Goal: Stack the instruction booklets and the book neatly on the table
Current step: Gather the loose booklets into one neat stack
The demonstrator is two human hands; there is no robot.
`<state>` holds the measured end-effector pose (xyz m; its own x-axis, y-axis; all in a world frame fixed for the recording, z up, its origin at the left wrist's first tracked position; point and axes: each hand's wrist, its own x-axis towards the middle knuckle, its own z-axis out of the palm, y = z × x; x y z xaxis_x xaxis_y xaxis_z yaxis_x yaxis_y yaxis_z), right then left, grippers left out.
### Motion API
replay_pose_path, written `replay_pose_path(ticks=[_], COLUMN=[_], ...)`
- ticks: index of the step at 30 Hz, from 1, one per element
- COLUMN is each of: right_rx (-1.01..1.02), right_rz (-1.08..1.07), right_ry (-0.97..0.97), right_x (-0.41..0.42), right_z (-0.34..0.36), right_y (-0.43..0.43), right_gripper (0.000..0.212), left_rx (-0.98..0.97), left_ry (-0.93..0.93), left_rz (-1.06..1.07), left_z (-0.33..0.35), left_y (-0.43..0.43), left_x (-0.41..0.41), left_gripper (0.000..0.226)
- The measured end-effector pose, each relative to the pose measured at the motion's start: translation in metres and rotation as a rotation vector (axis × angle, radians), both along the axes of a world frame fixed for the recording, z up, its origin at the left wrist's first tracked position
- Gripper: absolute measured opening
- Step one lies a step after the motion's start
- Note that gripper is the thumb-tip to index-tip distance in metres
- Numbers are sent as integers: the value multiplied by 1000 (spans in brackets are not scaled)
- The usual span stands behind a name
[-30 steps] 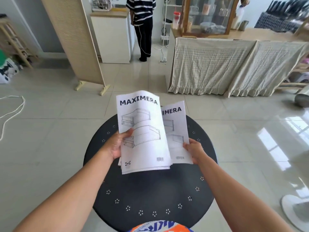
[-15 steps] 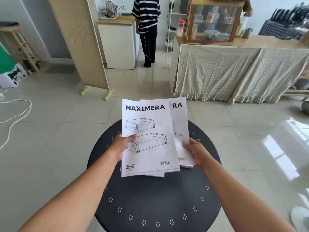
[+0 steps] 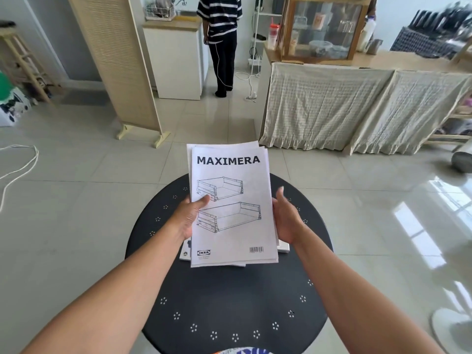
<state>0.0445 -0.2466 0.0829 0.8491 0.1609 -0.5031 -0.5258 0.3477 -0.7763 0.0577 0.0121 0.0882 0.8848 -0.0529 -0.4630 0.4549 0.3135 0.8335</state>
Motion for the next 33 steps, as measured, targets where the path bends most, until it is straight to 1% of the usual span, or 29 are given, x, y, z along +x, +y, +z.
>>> replay_pose_path(ticks=[1, 3, 5, 7, 11, 15, 16, 18, 20, 22, 23, 25, 27, 30, 33], right_rx=[-19, -130, -252, -291, -347, -345, -349, -377, -374, -396, -424, -498, -538, -561, -549], right_rz=[13, 22, -43, -109, -131, -80, -64, -11, 48, 98, 124, 181, 211, 155, 92], right_ry=[-26, -115, -145, -148, -154, -165, -174, -202, -241, -233, -213, -179, -173, -165, -193], right_x=[2, 4, 8, 14, 19, 12, 9, 6, 5, 6, 7, 5, 3, 2, 6], right_z=[3, 8, 9, 7, -4, -20, -22, -25, -24, -26, -27, -30, -34, -31, -22], right_y=[3, 9, 13, 18, 34, 44, 44, 43, 38, 33, 31, 31, 35, 40, 41], right_gripper=[67, 42, 31, 25, 29, 33, 34, 40, 51, 57, 53, 37, 32, 27, 21], left_rx=[15, 41, 49, 57, 110, 153, 158, 177, 195, 200, 210, 244, 255, 258, 245], left_ry=[-20, -58, -84, -113, -145, -132, -133, -149, -165, -161, -154, -122, -86, -71, -95], left_rz=[6, 19, 21, 7, 6, 6, -5, -44, -83, -113, -129, -162, -173, -118, -91], left_z=[0, 3, 4, 5, 0, -13, -16, -16, -12, -9, -9, -13, -18, -19, -15], left_y=[-2, -5, -5, -2, 4, 12, 14, 17, 19, 21, 22, 21, 19, 17, 18], left_x=[0, 0, 2, 4, 5, -3, -5, -8, -8, -6, -6, -7, -10, -11, -7], left_gripper=[53, 39, 36, 34, 38, 30, 31, 38, 42, 45, 47, 48, 43, 33, 31])
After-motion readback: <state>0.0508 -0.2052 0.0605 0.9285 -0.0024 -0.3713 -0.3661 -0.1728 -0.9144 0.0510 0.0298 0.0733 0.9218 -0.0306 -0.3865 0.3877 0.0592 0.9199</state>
